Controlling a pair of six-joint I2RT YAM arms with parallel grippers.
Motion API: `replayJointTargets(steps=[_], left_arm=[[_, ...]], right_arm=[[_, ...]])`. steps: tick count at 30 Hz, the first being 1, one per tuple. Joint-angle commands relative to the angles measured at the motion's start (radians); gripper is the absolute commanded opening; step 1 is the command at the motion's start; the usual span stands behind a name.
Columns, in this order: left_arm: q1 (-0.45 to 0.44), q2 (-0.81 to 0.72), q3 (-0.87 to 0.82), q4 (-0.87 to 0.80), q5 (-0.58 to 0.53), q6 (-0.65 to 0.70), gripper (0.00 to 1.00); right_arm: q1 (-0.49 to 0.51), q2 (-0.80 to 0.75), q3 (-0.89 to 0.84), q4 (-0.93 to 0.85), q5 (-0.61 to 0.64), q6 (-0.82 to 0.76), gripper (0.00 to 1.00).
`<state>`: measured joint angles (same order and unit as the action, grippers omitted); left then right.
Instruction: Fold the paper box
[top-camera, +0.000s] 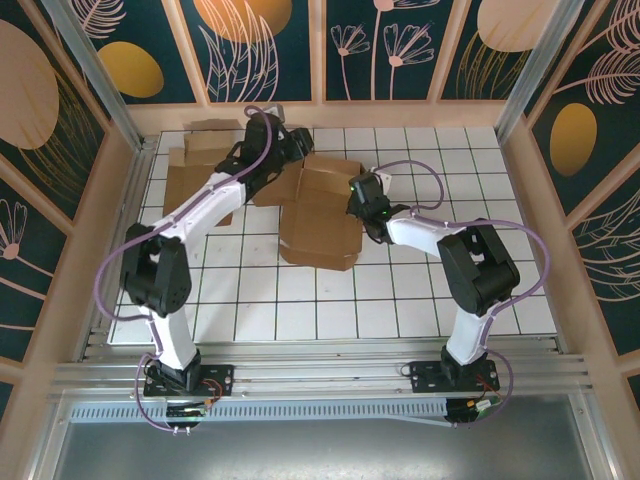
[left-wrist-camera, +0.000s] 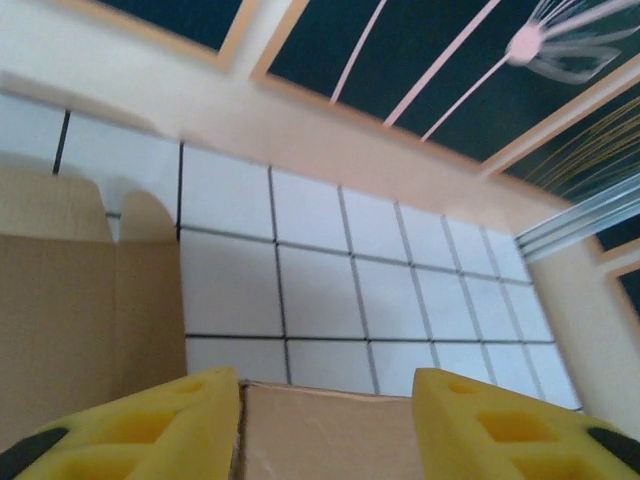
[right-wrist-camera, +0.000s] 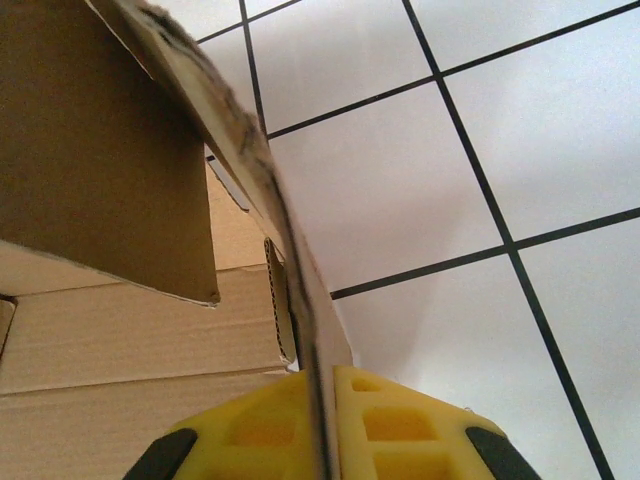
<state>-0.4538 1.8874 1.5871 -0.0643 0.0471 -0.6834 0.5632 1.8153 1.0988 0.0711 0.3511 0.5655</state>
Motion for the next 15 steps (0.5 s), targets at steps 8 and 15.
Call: replayJointTargets(steps=[8,15], left_arm=[[0.019,0.096,0.012,-0.081,0.039,0.005,0.49],[0.021,0.142,0.022,-0.054,0.148,-0.011,0.45]], right_arm=[[0.023,0.004,0.017,-0.04,0.054,-0.064,0.1],[0.035,0.01,0.036,-0.039,0.029,-0.075,0.11]])
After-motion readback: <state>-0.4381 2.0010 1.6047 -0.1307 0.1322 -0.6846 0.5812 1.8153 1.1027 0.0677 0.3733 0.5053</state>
